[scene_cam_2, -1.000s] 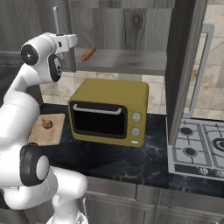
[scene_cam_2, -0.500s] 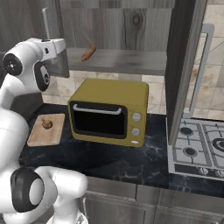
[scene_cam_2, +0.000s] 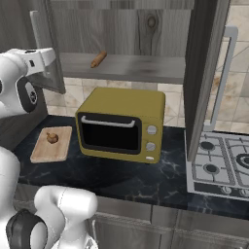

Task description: Open the cabinet, retrieve the rolling pin, and place it next to the meat on the cutting board to prepare for tenderizing.

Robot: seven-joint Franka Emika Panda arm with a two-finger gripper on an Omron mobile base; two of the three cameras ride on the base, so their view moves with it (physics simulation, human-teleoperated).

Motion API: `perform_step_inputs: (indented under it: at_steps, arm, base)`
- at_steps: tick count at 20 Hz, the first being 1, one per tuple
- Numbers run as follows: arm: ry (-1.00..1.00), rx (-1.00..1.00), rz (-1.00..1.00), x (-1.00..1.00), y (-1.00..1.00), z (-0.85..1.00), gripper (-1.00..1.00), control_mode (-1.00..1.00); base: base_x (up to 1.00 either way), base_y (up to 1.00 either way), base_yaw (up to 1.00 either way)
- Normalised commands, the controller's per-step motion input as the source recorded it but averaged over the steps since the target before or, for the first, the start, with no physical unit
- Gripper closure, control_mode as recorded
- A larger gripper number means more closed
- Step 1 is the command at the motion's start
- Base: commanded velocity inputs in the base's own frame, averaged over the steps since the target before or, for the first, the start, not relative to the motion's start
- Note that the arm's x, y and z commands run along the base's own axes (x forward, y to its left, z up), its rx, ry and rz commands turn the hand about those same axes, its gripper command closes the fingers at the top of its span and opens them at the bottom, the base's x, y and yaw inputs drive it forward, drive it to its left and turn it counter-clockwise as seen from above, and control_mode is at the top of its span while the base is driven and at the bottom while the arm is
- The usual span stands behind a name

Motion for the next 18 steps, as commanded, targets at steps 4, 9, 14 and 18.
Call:
perform_step_inputs:
  at_steps: [4,9,14,18]
  arm:
    - [0.00,0.00,0.06,-0.62,0.77,-0.25,1.00,-1.00]
    - [0.02,0.00,0.03,-0.51,0.77,-0.22,-1.00,-1.00]
    - [-0.01,0.04,0.03,-0.52,0.20,-0.07,-1.00,-1.00]
    - [-0.10,0.10,0.04,-0.77,-0.11,0.00,-1.00,-1.00]
  base:
    - [0.00,0.00,0.00]
    - [0.00,0.00,0.00]
    - [0.00,0.00,0.00]
    - [0.00,0.00,0.00]
